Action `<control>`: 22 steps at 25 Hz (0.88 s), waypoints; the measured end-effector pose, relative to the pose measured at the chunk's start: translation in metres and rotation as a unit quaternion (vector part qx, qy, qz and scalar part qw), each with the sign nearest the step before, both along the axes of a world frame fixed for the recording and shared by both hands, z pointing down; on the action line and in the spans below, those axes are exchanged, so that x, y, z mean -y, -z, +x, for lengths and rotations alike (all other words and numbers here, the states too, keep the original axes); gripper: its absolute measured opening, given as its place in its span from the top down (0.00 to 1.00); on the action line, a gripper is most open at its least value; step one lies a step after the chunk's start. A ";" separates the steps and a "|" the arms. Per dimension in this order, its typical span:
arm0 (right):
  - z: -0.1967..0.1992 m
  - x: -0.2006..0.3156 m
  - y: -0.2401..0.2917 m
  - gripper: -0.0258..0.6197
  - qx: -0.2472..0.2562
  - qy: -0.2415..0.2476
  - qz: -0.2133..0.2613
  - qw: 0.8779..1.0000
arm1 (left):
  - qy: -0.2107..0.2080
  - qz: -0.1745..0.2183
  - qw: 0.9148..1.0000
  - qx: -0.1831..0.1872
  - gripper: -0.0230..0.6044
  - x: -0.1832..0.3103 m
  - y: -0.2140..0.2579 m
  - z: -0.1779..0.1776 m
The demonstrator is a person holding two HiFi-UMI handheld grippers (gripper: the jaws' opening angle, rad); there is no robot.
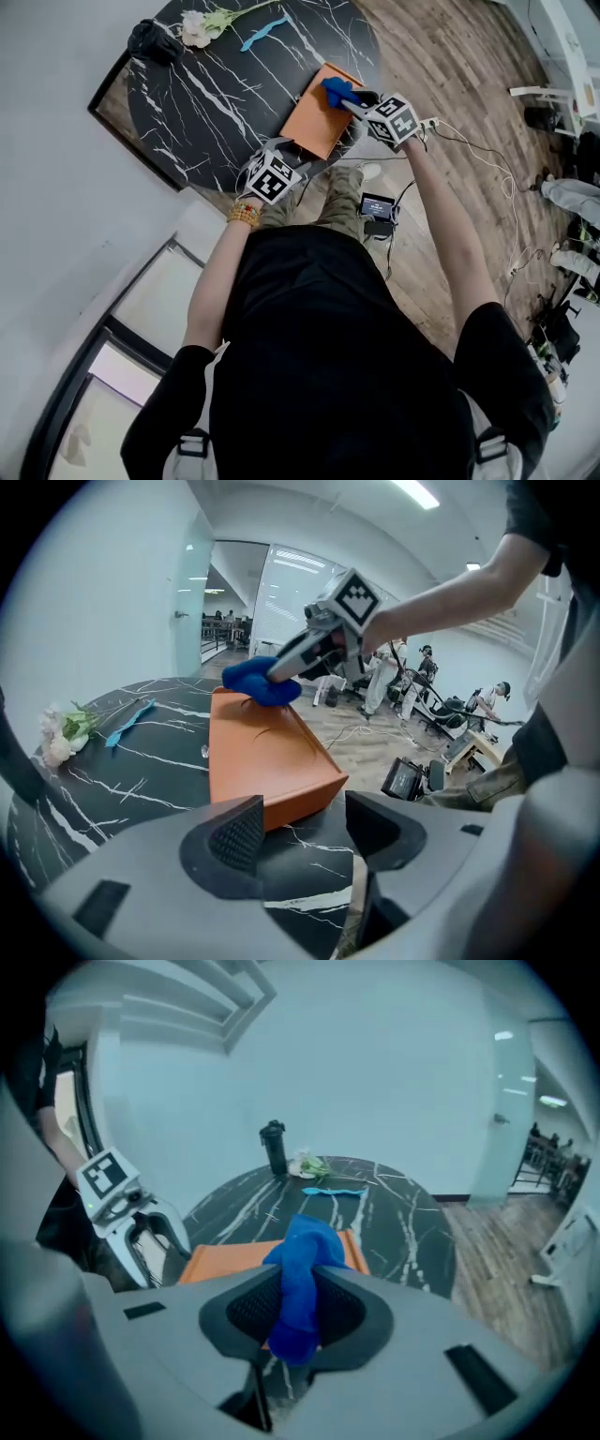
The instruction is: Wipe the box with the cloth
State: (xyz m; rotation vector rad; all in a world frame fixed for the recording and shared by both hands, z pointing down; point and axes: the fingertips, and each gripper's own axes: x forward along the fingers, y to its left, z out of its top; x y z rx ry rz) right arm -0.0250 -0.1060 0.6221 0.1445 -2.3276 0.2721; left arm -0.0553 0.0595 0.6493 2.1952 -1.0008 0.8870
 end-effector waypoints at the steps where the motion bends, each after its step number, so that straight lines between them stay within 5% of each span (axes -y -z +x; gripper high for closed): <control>1: 0.006 0.016 -0.004 0.85 -0.019 -0.012 0.017 1.000 | -0.006 0.001 1.000 0.005 0.52 -0.001 0.001 0.001; 8: 0.008 0.037 -0.031 0.85 -0.082 -0.040 0.021 0.996 | -0.079 0.035 0.994 0.074 0.52 0.001 -0.001 0.008; 13: 0.002 0.022 -0.040 0.85 -0.112 -0.001 0.060 0.992 | -0.053 0.047 0.996 0.058 0.53 0.005 -0.002 0.006; 22: 0.002 -0.015 -0.044 0.86 -0.092 -0.050 -0.012 0.994 | -0.026 0.057 0.997 0.039 0.56 0.008 -0.003 0.004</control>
